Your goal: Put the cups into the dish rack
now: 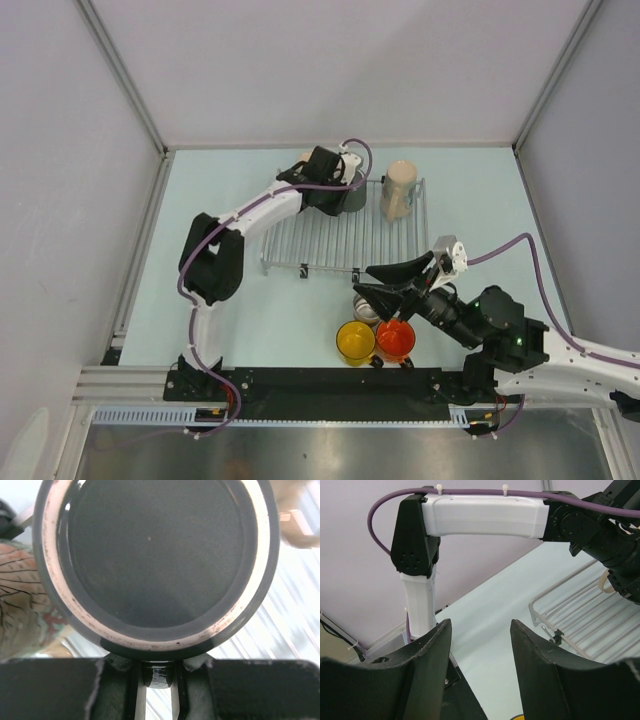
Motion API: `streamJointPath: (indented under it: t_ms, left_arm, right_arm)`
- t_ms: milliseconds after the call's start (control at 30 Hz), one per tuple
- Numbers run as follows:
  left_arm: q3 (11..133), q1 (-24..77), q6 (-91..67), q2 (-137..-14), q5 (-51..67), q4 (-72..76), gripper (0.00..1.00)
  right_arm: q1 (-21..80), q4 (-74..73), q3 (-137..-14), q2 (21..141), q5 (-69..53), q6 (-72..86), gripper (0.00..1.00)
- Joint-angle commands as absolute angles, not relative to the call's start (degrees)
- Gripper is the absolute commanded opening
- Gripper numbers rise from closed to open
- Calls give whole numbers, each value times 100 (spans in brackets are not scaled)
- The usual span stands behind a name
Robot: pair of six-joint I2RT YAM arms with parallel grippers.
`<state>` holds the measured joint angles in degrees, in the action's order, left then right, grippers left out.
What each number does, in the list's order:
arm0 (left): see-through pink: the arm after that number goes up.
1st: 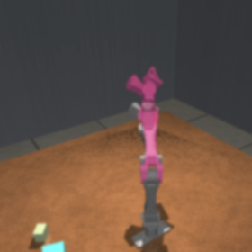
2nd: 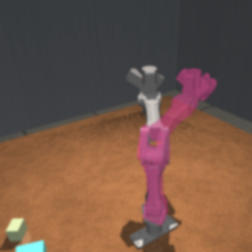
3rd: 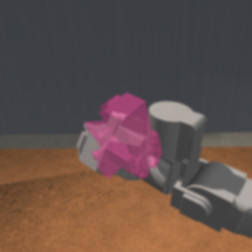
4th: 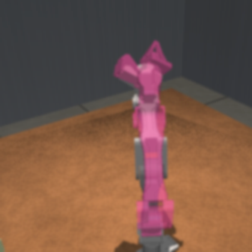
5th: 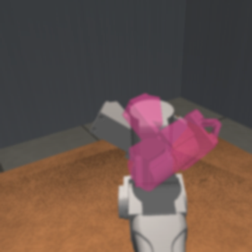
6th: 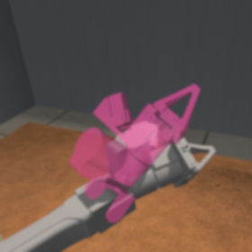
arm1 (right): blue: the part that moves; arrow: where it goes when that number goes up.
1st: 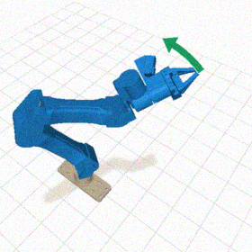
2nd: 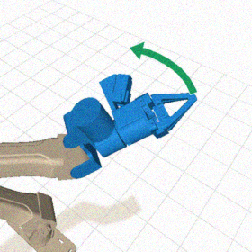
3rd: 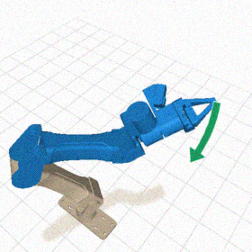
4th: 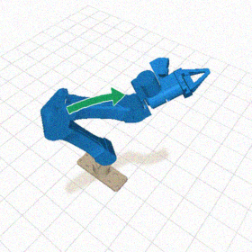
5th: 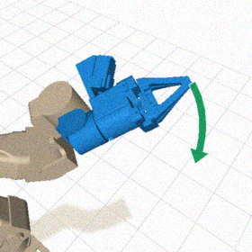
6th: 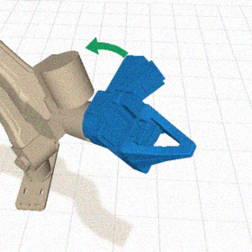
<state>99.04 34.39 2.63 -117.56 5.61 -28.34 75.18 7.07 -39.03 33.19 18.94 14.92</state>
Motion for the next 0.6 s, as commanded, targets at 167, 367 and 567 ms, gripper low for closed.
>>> streamJointPath:
  t_ms: [167, 367, 567]
  left_arm:
    - [10424, 3357, 220, -12067, 457, -2224, 0]
    - [10090, 3384, 132, -12155, 650, -1925, 0]
    - [10028, 3437, 141, -12357, 668, -1802, 0]
  right_arm:
    - [7480, 844, -3691, 3041, 1802, 1371, 55]
    - [7427, 897, -3586, 3050, 1740, 1415, 55]
    - [7304, 897, -3481, 2953, 1670, 1477, 55]
